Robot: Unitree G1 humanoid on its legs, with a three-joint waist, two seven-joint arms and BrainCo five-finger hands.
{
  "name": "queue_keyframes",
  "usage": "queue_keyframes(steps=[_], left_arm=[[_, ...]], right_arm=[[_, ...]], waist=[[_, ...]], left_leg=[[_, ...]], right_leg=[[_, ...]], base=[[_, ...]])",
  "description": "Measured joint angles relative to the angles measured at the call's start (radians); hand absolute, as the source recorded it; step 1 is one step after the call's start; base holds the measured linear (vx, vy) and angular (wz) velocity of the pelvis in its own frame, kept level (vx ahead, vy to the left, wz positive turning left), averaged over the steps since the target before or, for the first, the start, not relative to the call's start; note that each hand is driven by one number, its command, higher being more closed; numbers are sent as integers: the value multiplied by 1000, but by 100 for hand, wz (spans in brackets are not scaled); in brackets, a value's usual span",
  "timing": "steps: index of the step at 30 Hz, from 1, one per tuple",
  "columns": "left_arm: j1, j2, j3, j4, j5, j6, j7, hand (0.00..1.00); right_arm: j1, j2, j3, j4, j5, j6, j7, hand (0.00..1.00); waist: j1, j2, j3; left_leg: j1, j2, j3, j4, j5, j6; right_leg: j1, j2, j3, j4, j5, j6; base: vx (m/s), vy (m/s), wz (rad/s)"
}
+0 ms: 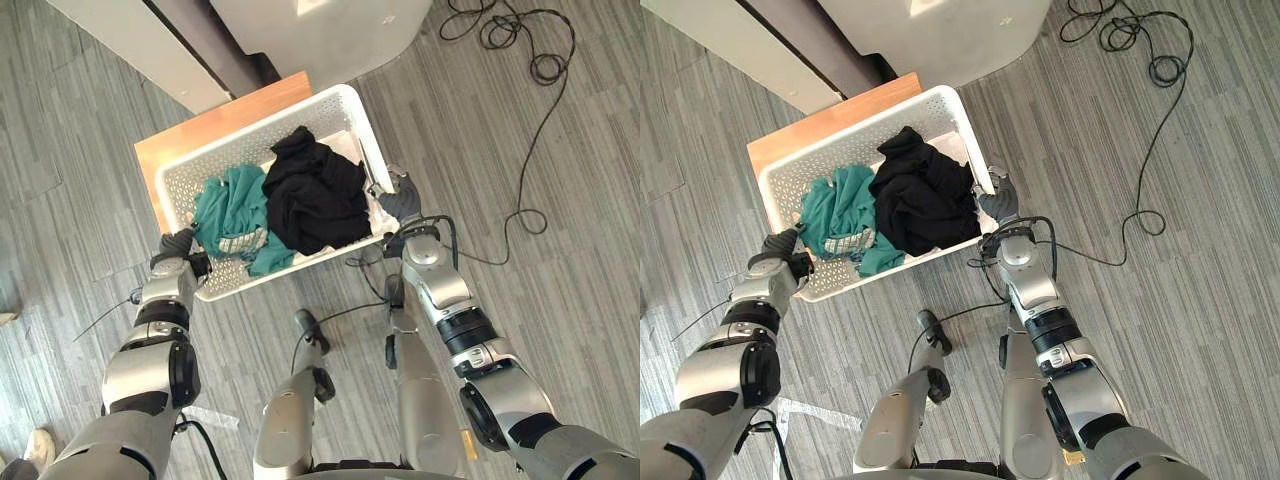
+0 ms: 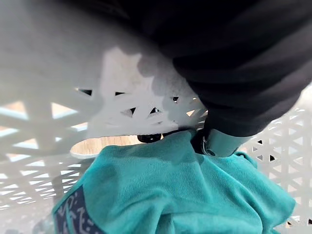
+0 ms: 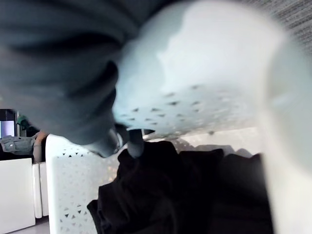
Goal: Pick up the laundry basket with both hands and put the clothes into the washing machine.
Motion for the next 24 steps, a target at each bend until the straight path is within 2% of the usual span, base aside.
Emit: queue_keyframes(steps=[4, 8, 10, 15, 16, 18, 21, 24], left_arm=[[210, -36, -67, -269, -93, -12, 3, 100], [406, -56, -75, -481, -159, -40, 23, 100], [534, -83, -71, -611, -187, -43, 24, 100], [740, -148, -53, -758, -188, -48, -2, 100], [769, -162, -53, -777, -188, -50, -19, 100], [787, -182, -53, -787, -186, -58, -49, 100], [860, -254, -55, -865, -184, -61, -101, 100], [922, -296, -78, -912, -172, -61, -142, 100]], right_arm=[[34, -14, -14, -5, 0, 0, 34, 100], [94, -17, -15, -74, 16, -12, 81, 100], [175, -20, -17, -107, 42, -27, 108, 100], [348, -24, -33, -174, 72, -42, 177, 100], [396, -25, -50, -203, 77, -44, 194, 100], [448, -24, -85, -232, 80, -47, 216, 100], [576, -21, -156, -318, 81, -53, 250, 100], [713, -6, -220, -401, 83, -92, 289, 100]], waist=[[-16, 0, 0], [-8, 0, -19], [16, 1, -69], [19, 2, -148], [19, 2, -174], [19, -1, -187], [13, 0, -226], [6, 4, -262]], left_leg=[[63, -4, -69, 1, -1, 1], [97, -1, -118, 1, -14, 10], [99, 4, -137, 1, -16, 12], [151, 1, -155, 2, -33, 24], [153, -1, -161, 2, -36, 26], [171, -3, -170, 2, -43, 28], [197, -4, -181, 1, -54, 35], [210, -3, -197, 1, -57, 36]], right_leg=[[100, -18, -53, -4, -21, 6], [179, -17, -101, -44, -30, 8], [210, -12, -120, -83, -22, 11], [297, -11, -145, -131, -19, 15], [309, -11, -151, -141, -18, 18], [334, -13, -159, -146, -21, 23], [380, -14, -173, -175, -22, 27], [407, -14, -191, -182, -28, 34]], base=[[34, -5, 41], [30, -11, 30], [68, -11, 21], [121, 18, 14], [107, 22, 13], [71, 21, 13], [56, 23, 10], [71, 5, 16]])
